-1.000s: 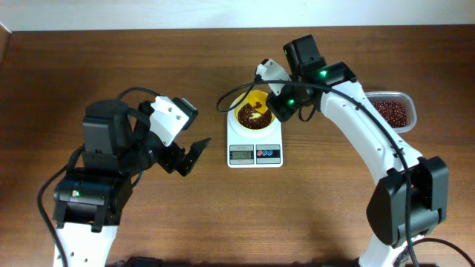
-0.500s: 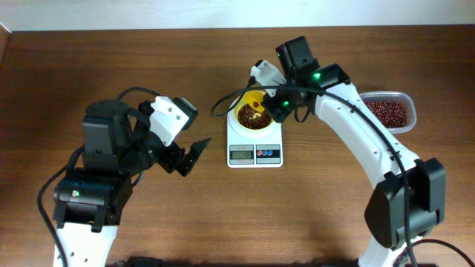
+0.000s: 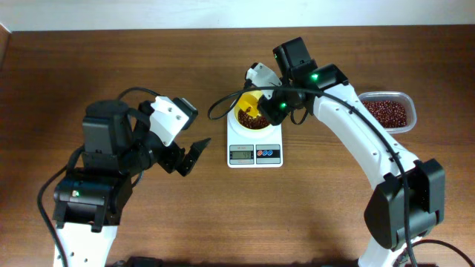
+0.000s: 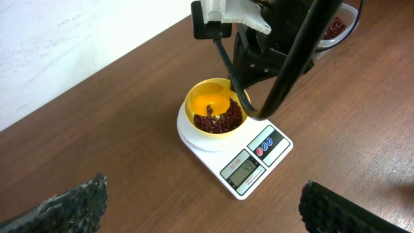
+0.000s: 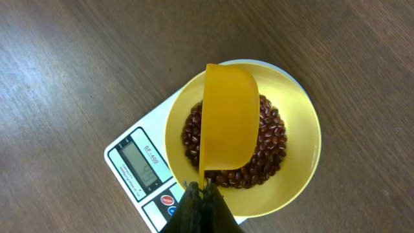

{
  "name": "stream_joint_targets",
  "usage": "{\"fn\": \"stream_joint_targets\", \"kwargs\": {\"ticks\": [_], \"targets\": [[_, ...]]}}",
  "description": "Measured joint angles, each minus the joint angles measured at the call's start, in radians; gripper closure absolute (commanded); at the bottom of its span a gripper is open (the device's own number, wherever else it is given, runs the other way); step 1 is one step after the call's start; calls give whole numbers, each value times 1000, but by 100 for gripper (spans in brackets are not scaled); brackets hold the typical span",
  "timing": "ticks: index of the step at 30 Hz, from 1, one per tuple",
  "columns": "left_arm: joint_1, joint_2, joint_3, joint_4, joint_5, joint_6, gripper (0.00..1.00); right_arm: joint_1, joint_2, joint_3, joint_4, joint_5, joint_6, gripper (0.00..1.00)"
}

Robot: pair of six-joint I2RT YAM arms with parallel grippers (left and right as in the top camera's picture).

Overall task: Scoop item into bowl and weigh 50g on scale
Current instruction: 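Tilt the scoop over the yellow bowl to pour beans, right gripper, then carry the empty scoop back toward the bean tub, right gripper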

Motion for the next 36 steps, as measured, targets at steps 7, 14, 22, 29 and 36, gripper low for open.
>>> {"fn": "stream_joint_targets", "kwargs": {"ticks": [7,14,22,29,36], "targets": [[0,0,0,0,0,0,1,0,0,0,0,-10,0,96],[0,0,0,0,0,0,1,-1,0,0,0,-11,0,96],[0,0,0,0,0,0,1,-2,0,0,0,40,0,96],[0,0,0,0,0,0,1,-3,0,0,-1,-9,5,96],[0,0,0,0,0,0,1,-18,0,0,0,-175,121,96]]}}
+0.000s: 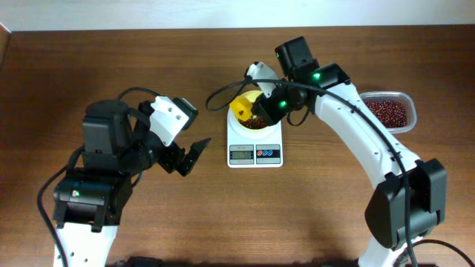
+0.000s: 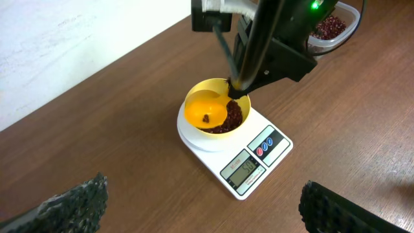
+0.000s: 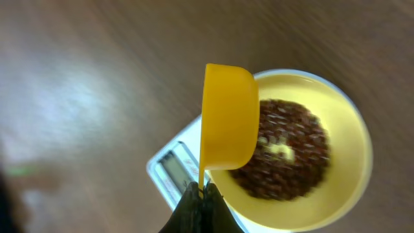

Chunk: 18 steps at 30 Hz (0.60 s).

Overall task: Scoop item into bowl and weigh 50g on scale
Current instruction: 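Carry the empty scoop back toward the bean tub, right gripper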

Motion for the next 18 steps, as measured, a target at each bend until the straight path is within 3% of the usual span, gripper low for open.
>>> {"fn": "stream_joint_targets", "kwargs": {"ticks": [7,14,18], "targets": [[0,0,0,0,0,0,1,-140,0,0,0,-237,37,96],[0,0,0,0,0,0,1,-340,-10,0,-39,-226,47,96],[0,0,0,0,0,0,1,-518,-55,2,-153,-149,46,96]]}}
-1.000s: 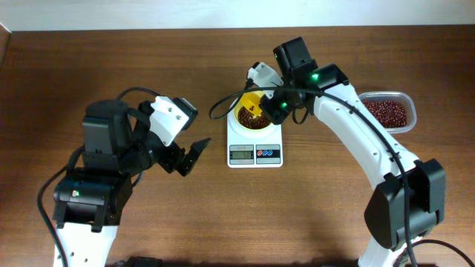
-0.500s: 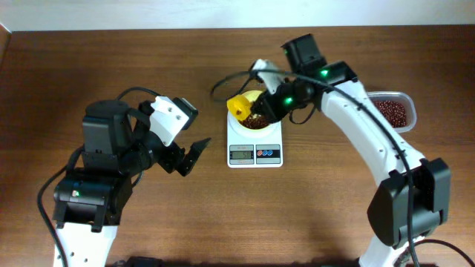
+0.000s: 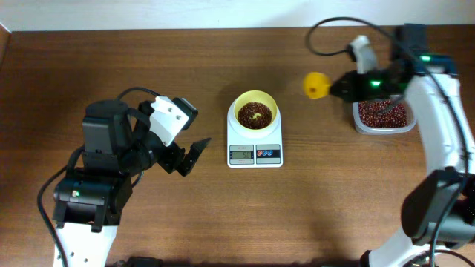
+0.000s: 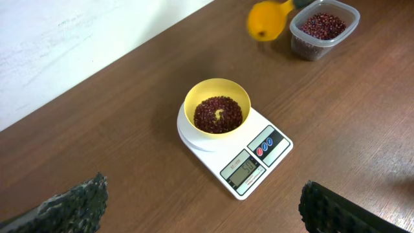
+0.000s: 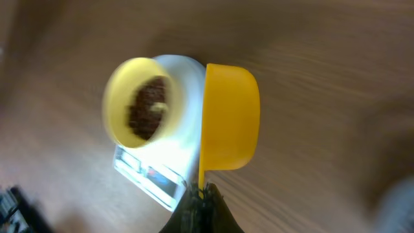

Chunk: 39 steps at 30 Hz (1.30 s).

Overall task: Scoop item into bowl and weigh 50g on scale
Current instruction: 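Carry the empty scoop back toward the bean tub, right gripper, then lower the scoop onto the table right of the scale, right gripper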

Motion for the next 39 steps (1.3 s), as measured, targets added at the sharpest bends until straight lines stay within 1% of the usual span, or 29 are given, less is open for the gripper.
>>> {"fn": "stream_joint_targets", "kwargs": {"ticks": [2,5,8,12,15,19,21,23,24,26,29,31,32,34,35,37,39], "targets": [[0,0,0,0,0,0,1,-79,-16,4,-68,72,-40,96],[0,0,0,0,0,0,1,-165,-40,4,-97,180,-66,96],[0,0,0,0,0,0,1,-220,-66,4,-126,373,-76,96],[0,0,0,0,0,0,2,-195,-66,4,-106,599,-79,96],[0,0,0,0,0,0,1,-129,-66,4,-76,788,-79,96],[0,0,0,-1,0,0,1,-44,-66,4,-23,938,-81,96],[0,0,0,-1,0,0,1,-19,-66,8,-33,983,-67,96],[0,0,0,0,0,0,1,-12,-80,28,-82,993,-27,96],[0,0,0,0,0,0,1,-12,-101,40,-117,984,-10,96],[0,0,0,-1,0,0,1,-19,-192,59,-196,892,16,96],[0,0,0,0,0,0,1,-65,-358,81,-374,581,37,96],[0,0,0,0,0,0,1,-86,-399,84,-482,401,41,96],[0,0,0,-1,0,0,1,-86,-402,70,-500,332,42,96],[0,0,0,0,0,0,1,-79,-395,-6,-499,227,43,96],[0,0,0,0,0,0,1,-73,-388,-87,-484,175,43,96],[0,0,0,2,0,0,1,-65,-381,-285,-324,76,49,96],[0,0,1,-1,-2,0,1,-65,-375,-443,-164,-9,56,96]]}}
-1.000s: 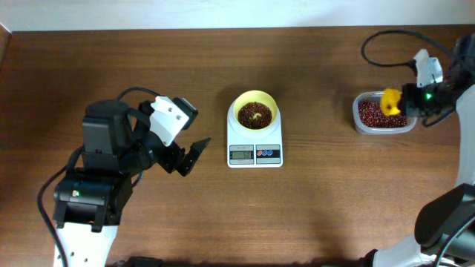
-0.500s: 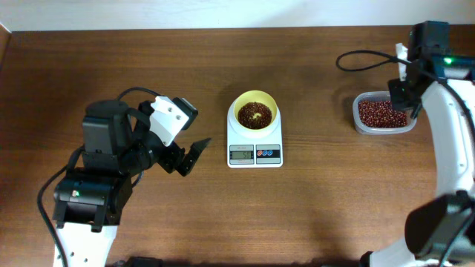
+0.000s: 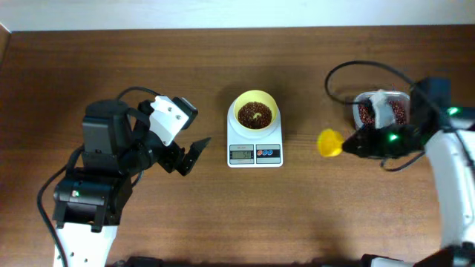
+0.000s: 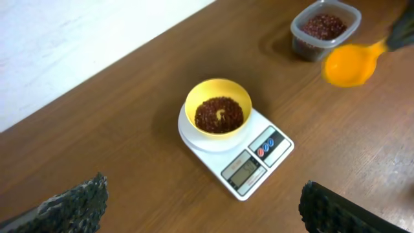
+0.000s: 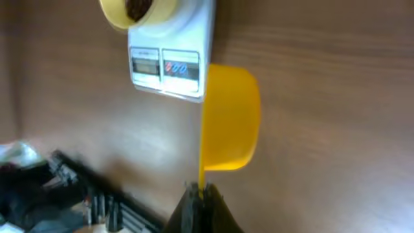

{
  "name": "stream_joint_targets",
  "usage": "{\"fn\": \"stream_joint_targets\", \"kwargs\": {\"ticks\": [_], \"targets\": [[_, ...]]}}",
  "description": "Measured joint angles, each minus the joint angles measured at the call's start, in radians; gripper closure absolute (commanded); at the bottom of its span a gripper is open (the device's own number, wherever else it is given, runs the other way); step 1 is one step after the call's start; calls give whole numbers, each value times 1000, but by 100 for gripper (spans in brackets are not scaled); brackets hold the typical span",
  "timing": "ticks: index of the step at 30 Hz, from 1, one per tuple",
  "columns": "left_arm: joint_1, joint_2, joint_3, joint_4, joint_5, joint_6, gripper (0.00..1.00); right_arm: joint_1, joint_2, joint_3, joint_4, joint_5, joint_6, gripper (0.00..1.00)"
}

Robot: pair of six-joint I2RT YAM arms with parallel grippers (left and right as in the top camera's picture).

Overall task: Scoop item into bowl and weigh 50g on scale
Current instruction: 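Lower the scoop onto the table right of the scale, right gripper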

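Note:
A yellow bowl (image 3: 254, 112) holding red beans sits on the white scale (image 3: 254, 148) at the table's middle. My right gripper (image 3: 355, 145) is shut on the handle of a yellow scoop (image 3: 329, 142), held over bare table right of the scale and in front of the bean tub (image 3: 381, 110). In the right wrist view the scoop (image 5: 229, 118) fills the centre, with the scale (image 5: 171, 55) beyond it. My left gripper (image 3: 187, 156) is open, left of the scale; its fingers (image 4: 71, 204) frame the bowl (image 4: 218, 113).
The clear plastic tub (image 4: 325, 28) of red beans stands at the far right. A cable loops above the right arm (image 3: 356, 70). The left arm's body (image 3: 104, 159) occupies the left side.
My right gripper carried the scoop from behind and left of the bean tub to a spot nearer the front, right of the scale. Bowl, scale and left arm are unchanged.
The scoop was first tipped over the bowl of beans on the scale. Then it was still over the bowl, shifted to its left side. Later it was away near the tub at the back right, and now it is held over the table right of the scale.

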Motion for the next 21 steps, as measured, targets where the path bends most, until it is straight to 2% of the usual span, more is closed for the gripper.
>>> {"fn": "stream_joint_targets", "kwargs": {"ticks": [3,6,12,21], "targets": [[0,0,0,0,-1,0,1,0,8,-195,157,-128,23,96],[0,0,0,1,-1,0,1,0,8,-259,190,-179,34,96],[0,0,0,0,-2,0,1,0,8,-264,264,-231,35,96],[0,0,0,0,-1,0,1,0,8,-264,258,-249,26,96]]}}
